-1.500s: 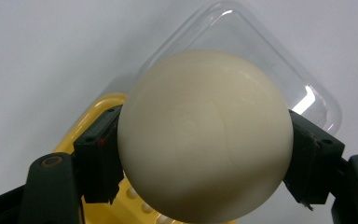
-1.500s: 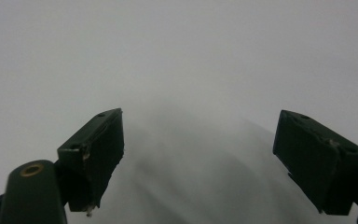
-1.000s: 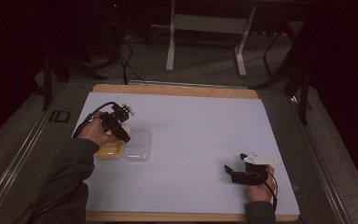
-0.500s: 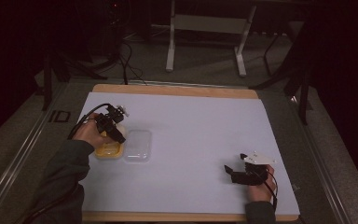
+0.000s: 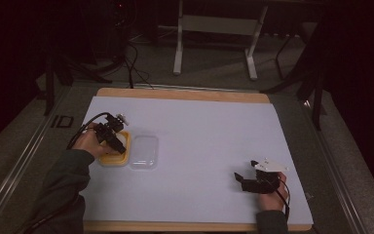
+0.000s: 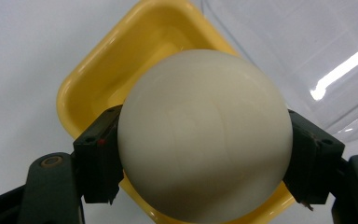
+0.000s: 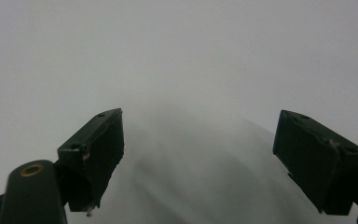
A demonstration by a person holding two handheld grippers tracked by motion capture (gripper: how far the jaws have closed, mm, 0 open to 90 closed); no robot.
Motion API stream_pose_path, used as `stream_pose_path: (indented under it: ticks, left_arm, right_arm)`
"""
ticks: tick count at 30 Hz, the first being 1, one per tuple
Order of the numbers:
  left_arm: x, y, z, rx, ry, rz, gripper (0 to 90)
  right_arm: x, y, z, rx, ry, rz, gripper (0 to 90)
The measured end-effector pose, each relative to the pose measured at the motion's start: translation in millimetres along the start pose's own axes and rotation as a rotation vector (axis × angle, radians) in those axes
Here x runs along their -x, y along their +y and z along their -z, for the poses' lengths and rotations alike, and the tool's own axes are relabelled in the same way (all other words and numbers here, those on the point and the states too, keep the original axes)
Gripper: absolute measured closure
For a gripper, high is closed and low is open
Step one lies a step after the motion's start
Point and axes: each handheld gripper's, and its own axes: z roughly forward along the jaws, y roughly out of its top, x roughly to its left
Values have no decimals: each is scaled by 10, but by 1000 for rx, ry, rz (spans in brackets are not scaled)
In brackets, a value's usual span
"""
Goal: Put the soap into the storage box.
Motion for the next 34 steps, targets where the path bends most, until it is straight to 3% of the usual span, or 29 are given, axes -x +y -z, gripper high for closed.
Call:
stream_pose_path:
  ticks: [6, 9, 10, 16, 18, 23, 28, 31, 33, 34]
  left_arm:
    - [-22, -26, -81, -18, -3, 3, 255]
    - [43, -25, -152, -39, 48, -58, 233]
    - [42, -22, -162, -47, 52, -57, 171]
    - [10, -14, -113, -48, 40, -52, 94]
    - [5, -31, -92, -37, 27, -54, 84]
    - [12, -55, -84, -36, 44, -55, 81]
    - [-1, -111, 25, 7, 64, -32, 85]
    - [50, -161, 137, 51, 87, -37, 91]
    - [105, -209, 228, 106, 79, -37, 123]
    - [105, -209, 228, 106, 79, -37, 146]
  right_arm:
    - [1, 0, -1, -1, 0, 1, 162]
    - [1, 1, -3, -2, 0, 3, 161]
    - [0, 1, -3, -3, 0, 3, 162]
    - [0, 1, -3, -2, 1, 3, 162]
    - [-1, 1, -2, -2, 1, 4, 162]
    - [-1, 1, -4, -3, 1, 5, 162]
    - [-5, 5, -11, -13, 2, 4, 162]
    - [-13, 13, -33, -34, -1, 12, 162]
    - [-19, 18, -47, -50, -4, 18, 162]
    - [-21, 24, -63, -68, -4, 17, 162]
